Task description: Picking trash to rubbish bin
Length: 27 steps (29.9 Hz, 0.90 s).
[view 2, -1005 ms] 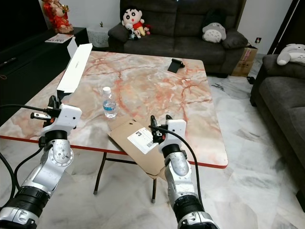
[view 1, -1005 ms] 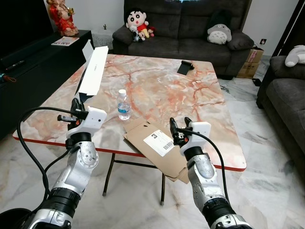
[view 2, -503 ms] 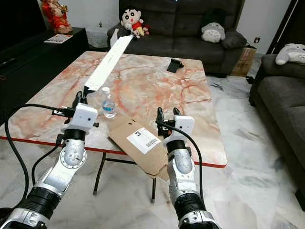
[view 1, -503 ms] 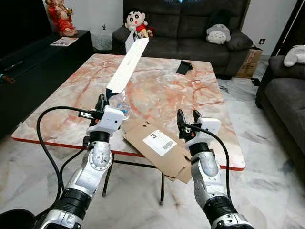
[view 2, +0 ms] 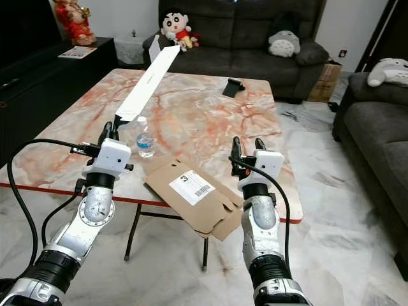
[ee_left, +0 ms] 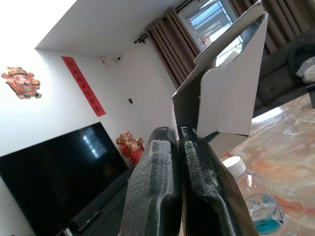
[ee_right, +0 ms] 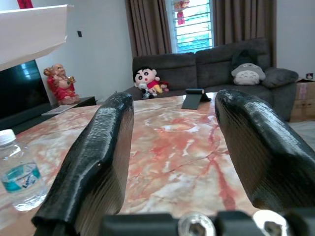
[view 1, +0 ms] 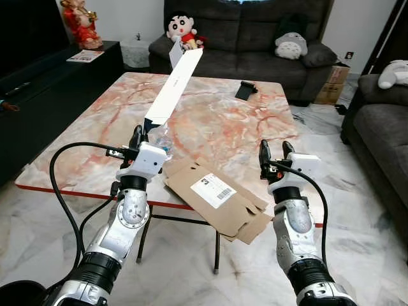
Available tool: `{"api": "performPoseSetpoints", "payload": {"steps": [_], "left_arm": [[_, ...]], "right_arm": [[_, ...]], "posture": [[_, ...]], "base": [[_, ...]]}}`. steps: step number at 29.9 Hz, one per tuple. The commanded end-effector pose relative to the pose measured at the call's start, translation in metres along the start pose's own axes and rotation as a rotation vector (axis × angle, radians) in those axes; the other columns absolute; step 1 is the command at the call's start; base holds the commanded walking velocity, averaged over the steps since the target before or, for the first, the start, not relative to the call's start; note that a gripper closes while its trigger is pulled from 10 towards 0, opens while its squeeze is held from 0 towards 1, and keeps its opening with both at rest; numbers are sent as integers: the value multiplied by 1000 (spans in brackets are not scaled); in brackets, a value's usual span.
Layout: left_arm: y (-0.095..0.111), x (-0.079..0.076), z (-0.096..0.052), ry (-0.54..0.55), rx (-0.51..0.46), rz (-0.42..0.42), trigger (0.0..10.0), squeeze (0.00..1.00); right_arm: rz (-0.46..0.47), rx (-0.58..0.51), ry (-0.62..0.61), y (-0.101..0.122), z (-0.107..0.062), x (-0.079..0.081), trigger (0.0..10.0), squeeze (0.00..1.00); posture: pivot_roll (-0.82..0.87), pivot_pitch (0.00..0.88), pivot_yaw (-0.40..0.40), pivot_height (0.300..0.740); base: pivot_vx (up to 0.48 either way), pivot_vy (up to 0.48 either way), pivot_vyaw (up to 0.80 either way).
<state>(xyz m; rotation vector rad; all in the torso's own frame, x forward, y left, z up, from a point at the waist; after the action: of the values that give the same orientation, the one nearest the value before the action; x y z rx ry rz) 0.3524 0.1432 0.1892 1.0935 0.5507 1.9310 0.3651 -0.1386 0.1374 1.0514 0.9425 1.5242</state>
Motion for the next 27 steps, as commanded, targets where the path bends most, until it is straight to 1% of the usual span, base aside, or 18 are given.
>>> {"api": "performPoseSetpoints", "payload": {"steps": [1,2,5,27], "left_arm": [[-2,6,3,15,1,-2,10000,0],[-2,7,3,20,1,2,10000,0],[-2,8,2,27,-3,6,10000,0],[0,8,1,30,-14,6,10000,0]], "right_arm": [[8,-45,9,8,2,4,10000,0],[16,-42,9,7,2,8,10000,0],[20,-40,13,6,2,10,10000,0],[25,-42,12,6,1,10,10000,0]], "posture": [[143,0,-26,740],[143,0,-26,740],[146,0,-26,740],[140,0,-26,740]], "base": [[0,0,0],[0,0,0],[0,0,0],[0,0,0]]}}
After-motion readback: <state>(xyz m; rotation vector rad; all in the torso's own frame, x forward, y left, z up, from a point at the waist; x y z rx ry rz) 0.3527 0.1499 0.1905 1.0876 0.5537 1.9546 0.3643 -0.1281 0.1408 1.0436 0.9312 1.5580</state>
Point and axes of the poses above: a point about 5 cm out from each wrist's last joint towards the gripper, its own z axis pointing out of the wrist towards the gripper, its own y axis along the axis of the wrist's last joint, x = y × z, the point moved 2 cm from there along z, pointing out of the wrist towards the gripper, and after that the axes turned 1 degree about z, right-handed, at the moved point
